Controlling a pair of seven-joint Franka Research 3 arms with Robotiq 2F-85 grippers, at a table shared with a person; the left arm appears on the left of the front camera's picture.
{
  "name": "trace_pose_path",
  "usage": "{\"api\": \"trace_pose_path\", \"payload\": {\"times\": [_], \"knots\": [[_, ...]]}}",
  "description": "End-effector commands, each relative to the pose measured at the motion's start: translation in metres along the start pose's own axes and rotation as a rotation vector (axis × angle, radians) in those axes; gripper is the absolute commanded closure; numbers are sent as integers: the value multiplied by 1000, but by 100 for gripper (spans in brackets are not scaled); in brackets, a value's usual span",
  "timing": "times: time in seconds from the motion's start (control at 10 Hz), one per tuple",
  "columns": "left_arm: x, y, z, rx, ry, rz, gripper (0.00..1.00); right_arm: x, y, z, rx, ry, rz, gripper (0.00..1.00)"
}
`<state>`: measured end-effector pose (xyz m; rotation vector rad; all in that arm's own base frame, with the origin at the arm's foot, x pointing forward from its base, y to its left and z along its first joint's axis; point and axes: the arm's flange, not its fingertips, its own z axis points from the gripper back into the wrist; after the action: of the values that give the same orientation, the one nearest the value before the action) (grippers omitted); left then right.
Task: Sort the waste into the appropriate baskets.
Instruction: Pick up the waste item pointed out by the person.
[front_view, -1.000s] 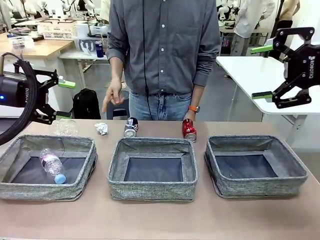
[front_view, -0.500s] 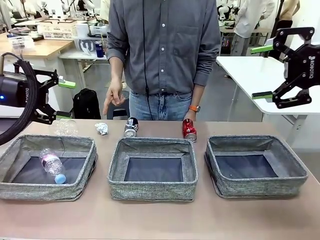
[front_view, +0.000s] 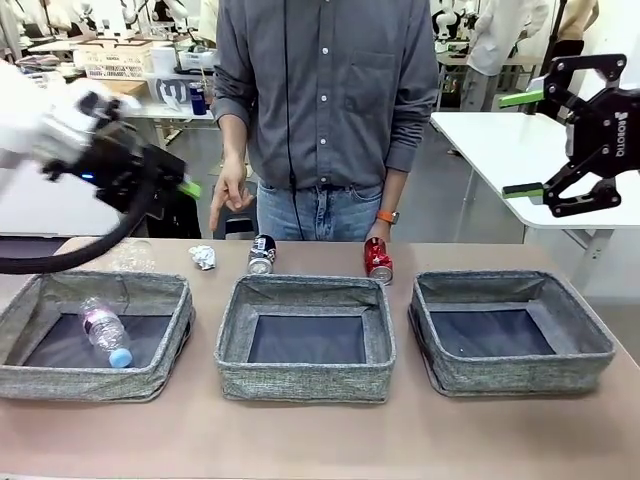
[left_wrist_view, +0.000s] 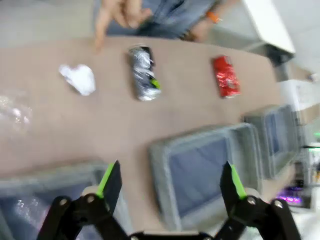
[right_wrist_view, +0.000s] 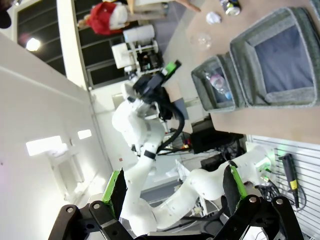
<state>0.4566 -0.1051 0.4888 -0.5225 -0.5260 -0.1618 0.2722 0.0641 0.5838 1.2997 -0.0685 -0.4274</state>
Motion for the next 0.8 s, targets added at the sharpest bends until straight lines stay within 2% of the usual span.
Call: {"api": "trace_pose_path", "payload": {"times": [0.0,0.1,0.3,0.4,0.6,0.7], "knots": [[17,8,-33,544,39,-170,0,-1,2,-3,27,3,-1,0],[0,0,0,0,0,0,0,-1,2,-3,27,3,-1,0],[0,0,0,0,0,0,0,-1,2,-3,27,3,-1,0],[9,-1,-29,96,3,-63,0,-1,2,-3,27,3,-1,0],[35,20,-43,309,194,49,0,-1,2,-3,27,3,-1,0],[43,27,-49,386,244,83,0,-1,2,-3,27,3,-1,0]]}}
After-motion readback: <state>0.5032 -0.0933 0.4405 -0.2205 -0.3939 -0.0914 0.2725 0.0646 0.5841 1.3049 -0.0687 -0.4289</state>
